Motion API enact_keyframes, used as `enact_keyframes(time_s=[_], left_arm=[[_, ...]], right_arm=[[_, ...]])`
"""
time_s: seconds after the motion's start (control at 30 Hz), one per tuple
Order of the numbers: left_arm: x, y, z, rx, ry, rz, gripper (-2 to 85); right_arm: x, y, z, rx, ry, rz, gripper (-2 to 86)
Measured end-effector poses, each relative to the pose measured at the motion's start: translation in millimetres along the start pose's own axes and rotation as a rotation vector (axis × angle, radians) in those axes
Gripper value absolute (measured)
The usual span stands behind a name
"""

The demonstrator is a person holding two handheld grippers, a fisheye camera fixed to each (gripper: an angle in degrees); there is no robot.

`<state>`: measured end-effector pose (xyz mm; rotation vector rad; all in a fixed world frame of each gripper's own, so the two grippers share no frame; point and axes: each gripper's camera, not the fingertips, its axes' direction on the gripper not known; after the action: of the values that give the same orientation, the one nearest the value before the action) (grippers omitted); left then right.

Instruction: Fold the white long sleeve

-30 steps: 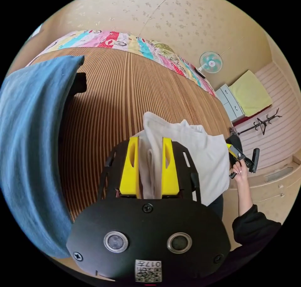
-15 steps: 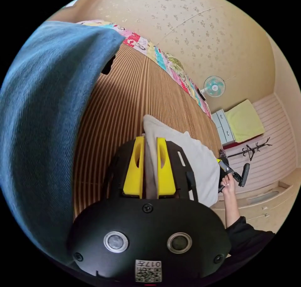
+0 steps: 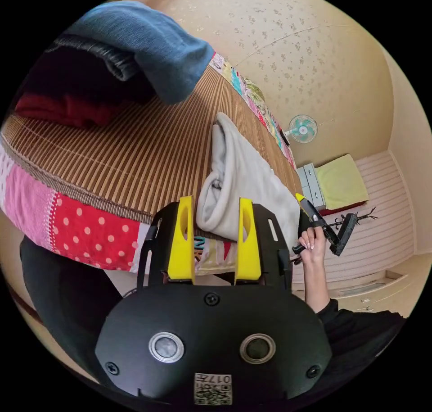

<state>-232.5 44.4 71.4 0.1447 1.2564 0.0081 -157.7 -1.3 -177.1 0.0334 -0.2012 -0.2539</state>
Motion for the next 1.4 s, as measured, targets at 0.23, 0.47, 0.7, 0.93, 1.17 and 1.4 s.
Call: enact_keyframes(time_s=[0.23,0.47,0.7,0.93,1.17,1.4], left_arm=[[-14.7,-0.5,3.1,-0.044,0.008,-0.044,9.3],[15.1,17.6,-16.1,0.085,0.1,0.082,5.8],[73.6,45.9,-8.5,0.15,0.095,0.275,5.2],[91.1,73.9,-22.3,0.197,0.146,0.442,6.6],[64.4,80.5,-34.7,0.127,0.14,0.438,9.8],[36.6,78.1,10.6,-0.053,0.13,0.343,10.7]], right_arm=[[-17.7,-19.0,37.5,-0.222,0.125,0.007,6.9],[-64.5,-84.2,-12.0,-0.228,-0.474,-0.012,16.3],[-138.1,-126.7,27.5,-0.553,-0.226,-0.237,20.0],[-87.9,-119.4,-31.8,-0.453,-0.129,-0.346,9.9],[190.2,-31.0,-197.8,0.119,-0.643,-0.063,9.2],[400.1,95.7,-178.7,-0.004,-0.356,0.494,13.2]])
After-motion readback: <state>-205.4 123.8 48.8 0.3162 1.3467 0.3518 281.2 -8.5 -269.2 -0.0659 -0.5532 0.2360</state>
